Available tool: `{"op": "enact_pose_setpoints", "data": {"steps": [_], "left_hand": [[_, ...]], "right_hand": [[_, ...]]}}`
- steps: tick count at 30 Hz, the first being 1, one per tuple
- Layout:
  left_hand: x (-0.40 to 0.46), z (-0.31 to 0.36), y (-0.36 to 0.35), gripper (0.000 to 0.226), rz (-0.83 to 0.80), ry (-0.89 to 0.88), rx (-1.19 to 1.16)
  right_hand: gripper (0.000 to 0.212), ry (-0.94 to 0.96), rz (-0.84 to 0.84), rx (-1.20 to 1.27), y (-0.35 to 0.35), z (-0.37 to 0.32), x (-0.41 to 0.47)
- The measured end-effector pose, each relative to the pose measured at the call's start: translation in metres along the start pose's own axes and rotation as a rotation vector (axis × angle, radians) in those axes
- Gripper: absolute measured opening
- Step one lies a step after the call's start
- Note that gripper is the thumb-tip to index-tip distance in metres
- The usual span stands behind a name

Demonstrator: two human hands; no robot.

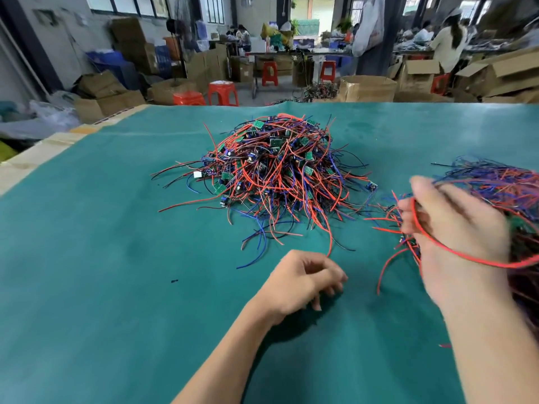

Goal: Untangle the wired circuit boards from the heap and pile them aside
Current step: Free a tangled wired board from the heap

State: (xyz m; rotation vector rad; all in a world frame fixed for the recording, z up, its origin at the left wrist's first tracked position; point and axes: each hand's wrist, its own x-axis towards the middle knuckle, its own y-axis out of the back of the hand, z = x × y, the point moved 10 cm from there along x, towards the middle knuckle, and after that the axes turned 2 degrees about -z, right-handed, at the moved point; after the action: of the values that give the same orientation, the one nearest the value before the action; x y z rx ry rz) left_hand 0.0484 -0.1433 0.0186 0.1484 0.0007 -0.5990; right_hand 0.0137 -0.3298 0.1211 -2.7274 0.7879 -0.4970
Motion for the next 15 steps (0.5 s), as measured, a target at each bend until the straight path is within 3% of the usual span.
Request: {"op": "enact_pose_setpoints", "data": {"steps": [2,4,6,8,9,11,13,15], "left_hand": [[0.002,0.002,0.012,0.012,0.146,-0.016,-0.051],[-0.004,0.008,0.021,0.021,0.252,-0.064,0.058],[-0.005,-0.006,0.020,0.034,0.216,-0.009,0.239],[-0.009,-0.021,0.032,0.034,0.292,0.093,0.278],[-0.009,-0.012,0.032,0.028,0.301,0.019,0.274],[-0.007,0.007,0.030,0.019,0.330,-0.142,0.162],[0.001,0.004,0.034,0.019,0.377,-0.116,0.072],[0.006,-0.004,0.034,0.024,0.385,-0.072,-0.033]], "right_hand": [[0.015,-0.084,-0.369,-0.156,-0.079,0.010,-0.024],[0.018,-0.157,-0.687,-0.370,-0.150,0.035,-0.060],[0.042,-0.175,-0.908,-0.601,-0.201,0.064,-0.088],[0.061,-0.152,-1.082,-0.801,-0.233,0.085,-0.104],[0.059,-0.107,-1.116,-0.868,-0.242,0.088,-0.102],[0.033,0.031,-1.074,-0.974,-0.247,0.088,-0.078],[0.013,0.111,-0.919,-1.082,-0.233,0.090,-0.037],[0.025,0.114,-0.681,-1.216,-0.201,0.094,0.010]]}}
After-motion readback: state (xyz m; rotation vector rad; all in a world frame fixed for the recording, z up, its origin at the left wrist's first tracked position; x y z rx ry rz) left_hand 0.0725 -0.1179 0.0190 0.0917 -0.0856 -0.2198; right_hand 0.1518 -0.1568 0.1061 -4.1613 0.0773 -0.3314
